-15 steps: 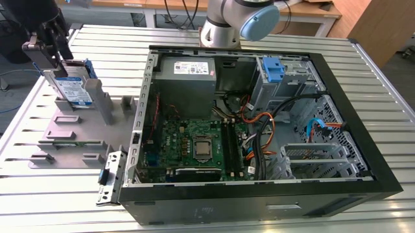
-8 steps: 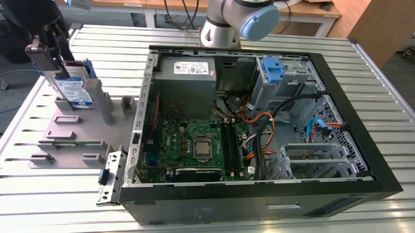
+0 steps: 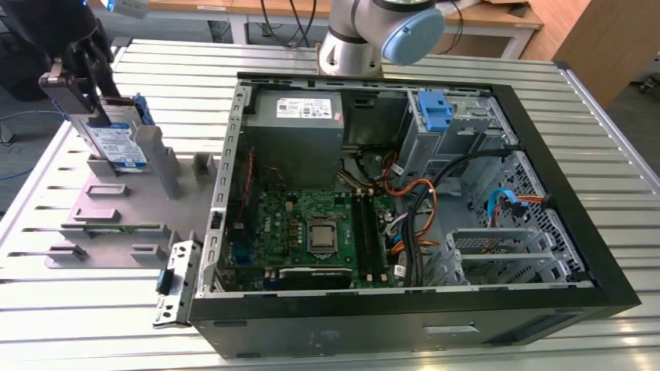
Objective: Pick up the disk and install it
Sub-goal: 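Pick up the disk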
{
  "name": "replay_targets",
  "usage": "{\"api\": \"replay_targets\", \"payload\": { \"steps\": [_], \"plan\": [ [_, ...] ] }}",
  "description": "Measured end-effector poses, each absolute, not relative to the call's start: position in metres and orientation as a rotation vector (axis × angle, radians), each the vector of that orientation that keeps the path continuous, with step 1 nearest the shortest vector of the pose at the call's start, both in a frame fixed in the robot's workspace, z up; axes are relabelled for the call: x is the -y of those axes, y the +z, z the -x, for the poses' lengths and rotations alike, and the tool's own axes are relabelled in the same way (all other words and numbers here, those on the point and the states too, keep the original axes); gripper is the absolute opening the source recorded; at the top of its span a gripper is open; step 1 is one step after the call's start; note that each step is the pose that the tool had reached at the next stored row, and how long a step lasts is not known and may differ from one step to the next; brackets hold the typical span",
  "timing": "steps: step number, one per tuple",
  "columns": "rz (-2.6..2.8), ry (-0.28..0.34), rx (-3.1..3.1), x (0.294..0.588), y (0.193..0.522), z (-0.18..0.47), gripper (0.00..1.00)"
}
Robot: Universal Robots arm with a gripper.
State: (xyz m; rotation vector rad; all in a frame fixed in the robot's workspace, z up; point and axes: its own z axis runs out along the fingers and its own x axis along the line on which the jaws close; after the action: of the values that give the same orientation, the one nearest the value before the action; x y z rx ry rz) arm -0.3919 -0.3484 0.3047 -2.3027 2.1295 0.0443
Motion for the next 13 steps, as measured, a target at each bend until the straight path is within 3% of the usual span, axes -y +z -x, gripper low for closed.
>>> {"api": "replay_targets", "payload": {
  "steps": [13],
  "plan": [
    [2.298, 0.04, -2.127, 0.3467, 0.3038, 0.3964, 0.64]
  ]
}}
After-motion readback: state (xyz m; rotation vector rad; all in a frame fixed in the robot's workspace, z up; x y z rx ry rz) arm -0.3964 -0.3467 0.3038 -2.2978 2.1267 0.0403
